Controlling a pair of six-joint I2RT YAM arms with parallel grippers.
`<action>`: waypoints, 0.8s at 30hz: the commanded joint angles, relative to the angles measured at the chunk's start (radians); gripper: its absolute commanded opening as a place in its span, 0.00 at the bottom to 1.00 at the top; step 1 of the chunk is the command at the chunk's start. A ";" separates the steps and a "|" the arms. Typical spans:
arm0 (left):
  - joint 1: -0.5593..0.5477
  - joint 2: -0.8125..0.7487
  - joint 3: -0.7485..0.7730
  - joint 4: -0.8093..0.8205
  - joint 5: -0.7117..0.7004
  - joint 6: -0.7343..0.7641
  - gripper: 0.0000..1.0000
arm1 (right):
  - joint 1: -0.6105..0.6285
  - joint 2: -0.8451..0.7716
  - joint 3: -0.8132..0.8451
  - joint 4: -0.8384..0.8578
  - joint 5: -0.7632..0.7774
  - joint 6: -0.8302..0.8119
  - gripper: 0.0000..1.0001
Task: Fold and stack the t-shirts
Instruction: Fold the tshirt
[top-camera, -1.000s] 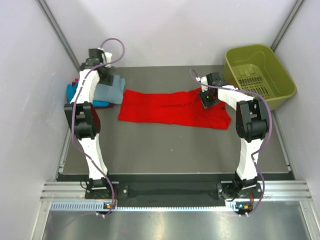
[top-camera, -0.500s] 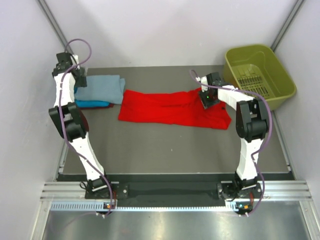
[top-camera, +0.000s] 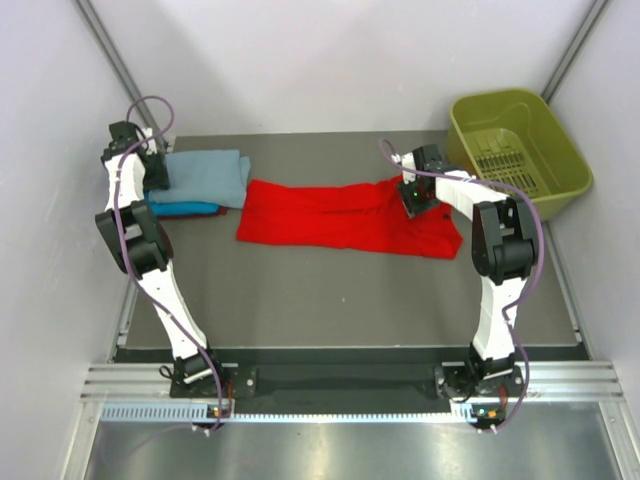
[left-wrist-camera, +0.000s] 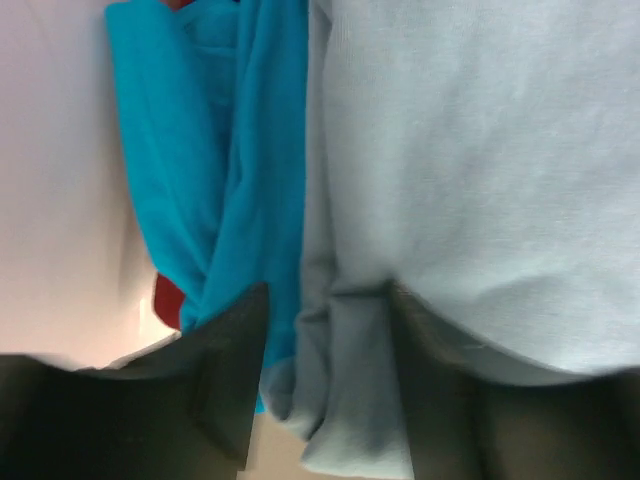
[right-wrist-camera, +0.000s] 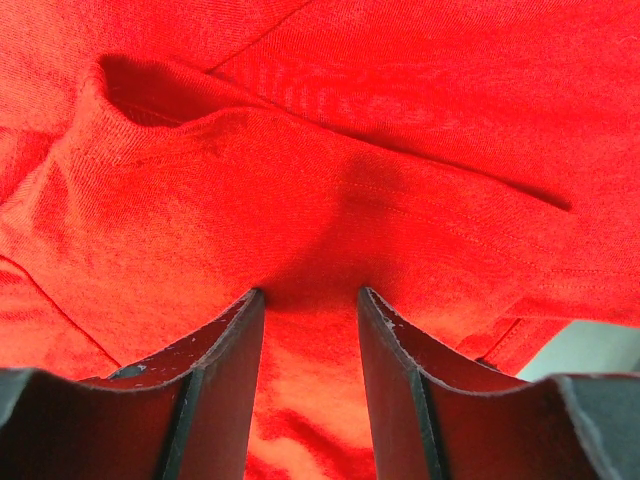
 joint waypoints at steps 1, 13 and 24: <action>-0.005 0.002 0.041 -0.009 0.054 -0.021 0.48 | 0.001 0.000 0.033 0.014 0.014 -0.013 0.43; 0.042 -0.093 0.041 0.031 -0.013 -0.083 0.00 | 0.035 -0.002 0.008 0.034 0.016 -0.013 0.43; 0.064 -0.129 0.036 0.026 -0.060 -0.047 0.00 | 0.035 0.039 0.051 0.034 0.005 0.002 0.43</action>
